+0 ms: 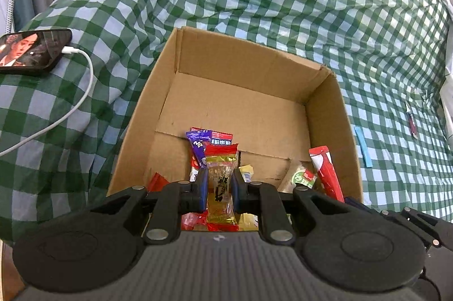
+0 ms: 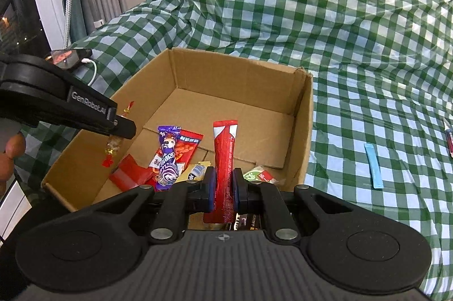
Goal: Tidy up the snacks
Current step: 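Lower the red packet and gold candy into the box and open both tools, then lift both open tools out of the box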
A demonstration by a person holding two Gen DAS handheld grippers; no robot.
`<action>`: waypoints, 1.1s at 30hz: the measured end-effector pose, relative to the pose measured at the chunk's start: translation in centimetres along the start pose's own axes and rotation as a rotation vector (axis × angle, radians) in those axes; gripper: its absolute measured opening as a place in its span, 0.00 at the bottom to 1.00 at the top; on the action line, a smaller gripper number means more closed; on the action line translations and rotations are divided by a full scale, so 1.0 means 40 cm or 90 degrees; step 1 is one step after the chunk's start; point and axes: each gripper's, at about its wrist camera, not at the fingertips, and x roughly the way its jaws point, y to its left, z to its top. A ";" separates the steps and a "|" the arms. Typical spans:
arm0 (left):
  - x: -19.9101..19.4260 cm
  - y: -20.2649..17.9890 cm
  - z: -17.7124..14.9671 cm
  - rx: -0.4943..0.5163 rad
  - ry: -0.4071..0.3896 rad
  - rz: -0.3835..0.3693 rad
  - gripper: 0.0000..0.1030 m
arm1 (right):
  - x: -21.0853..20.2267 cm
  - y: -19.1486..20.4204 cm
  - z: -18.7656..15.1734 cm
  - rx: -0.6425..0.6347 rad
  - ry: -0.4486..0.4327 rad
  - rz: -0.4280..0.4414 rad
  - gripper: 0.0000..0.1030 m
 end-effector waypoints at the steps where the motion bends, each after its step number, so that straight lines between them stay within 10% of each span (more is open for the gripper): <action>1: 0.007 -0.001 0.001 0.000 0.003 0.000 0.18 | 0.008 0.000 0.001 0.001 0.003 0.000 0.12; 5: 0.046 0.000 0.011 0.007 0.017 -0.003 0.37 | 0.032 -0.002 0.003 0.008 0.012 -0.001 0.14; 7: 0.060 0.008 0.014 -0.003 0.027 0.028 0.96 | 0.043 -0.005 0.010 0.019 0.014 -0.001 0.28; 8: 0.055 0.014 0.012 -0.020 0.019 0.045 1.00 | 0.046 -0.007 0.013 0.025 0.016 -0.004 0.53; 10: 0.032 0.028 0.002 -0.035 -0.007 0.051 1.00 | 0.043 -0.011 0.017 0.036 0.008 -0.017 0.77; 14: -0.003 0.036 -0.031 -0.013 0.005 0.061 1.00 | 0.019 -0.001 0.002 0.025 0.015 -0.021 0.86; 33: -0.253 0.010 -0.216 0.007 -0.045 0.059 1.00 | -0.229 0.084 -0.120 0.048 -0.002 -0.027 0.94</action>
